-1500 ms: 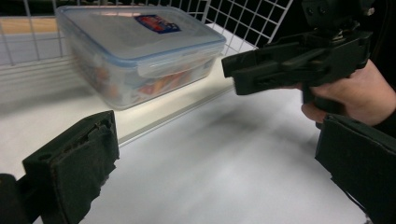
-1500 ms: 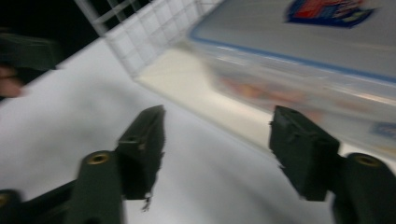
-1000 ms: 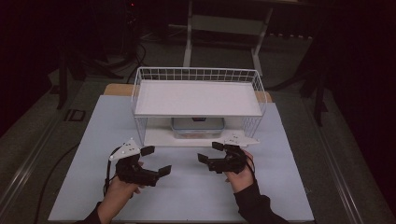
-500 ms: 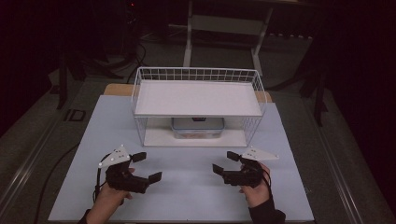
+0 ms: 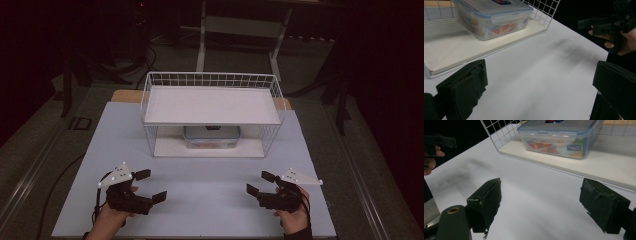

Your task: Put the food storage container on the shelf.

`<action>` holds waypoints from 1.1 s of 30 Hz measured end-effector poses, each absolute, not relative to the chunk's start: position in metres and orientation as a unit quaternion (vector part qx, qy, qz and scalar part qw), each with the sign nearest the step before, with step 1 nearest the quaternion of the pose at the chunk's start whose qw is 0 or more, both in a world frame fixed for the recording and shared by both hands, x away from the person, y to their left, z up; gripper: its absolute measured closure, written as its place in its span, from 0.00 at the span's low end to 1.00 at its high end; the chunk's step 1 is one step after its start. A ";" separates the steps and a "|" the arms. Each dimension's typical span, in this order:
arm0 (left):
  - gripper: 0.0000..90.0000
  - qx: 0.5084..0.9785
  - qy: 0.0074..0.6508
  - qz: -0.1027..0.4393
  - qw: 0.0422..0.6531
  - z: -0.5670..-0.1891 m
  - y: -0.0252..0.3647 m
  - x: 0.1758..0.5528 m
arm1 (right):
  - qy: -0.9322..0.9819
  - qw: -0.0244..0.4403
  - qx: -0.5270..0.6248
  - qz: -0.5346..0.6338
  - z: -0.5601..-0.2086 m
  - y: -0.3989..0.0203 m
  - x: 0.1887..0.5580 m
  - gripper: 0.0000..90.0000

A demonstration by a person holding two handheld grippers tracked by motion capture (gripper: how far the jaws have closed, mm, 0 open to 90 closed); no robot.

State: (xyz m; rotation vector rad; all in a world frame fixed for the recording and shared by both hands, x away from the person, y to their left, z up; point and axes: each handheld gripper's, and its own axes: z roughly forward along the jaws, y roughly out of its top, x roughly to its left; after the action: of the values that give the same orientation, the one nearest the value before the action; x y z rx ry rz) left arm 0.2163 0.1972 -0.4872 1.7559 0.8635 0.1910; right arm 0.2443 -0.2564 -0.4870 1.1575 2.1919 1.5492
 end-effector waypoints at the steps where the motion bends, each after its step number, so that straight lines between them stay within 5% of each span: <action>1: 0.00 0.743 0.366 0.081 0.554 -0.488 0.197 0.216 | 0.746 0.110 0.395 0.525 -0.488 -0.259 0.243 0.19; 33: 0.00 0.753 0.367 0.082 0.540 -0.514 0.206 0.202 | 0.742 0.131 0.433 0.494 -0.513 -0.302 0.221 0.19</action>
State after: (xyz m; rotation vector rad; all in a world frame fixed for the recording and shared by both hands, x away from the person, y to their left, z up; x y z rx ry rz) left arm 0.2016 0.2055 -0.5136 1.7891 0.8731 0.1943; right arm 0.2213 -0.3019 -0.5130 1.2587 2.1555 1.4339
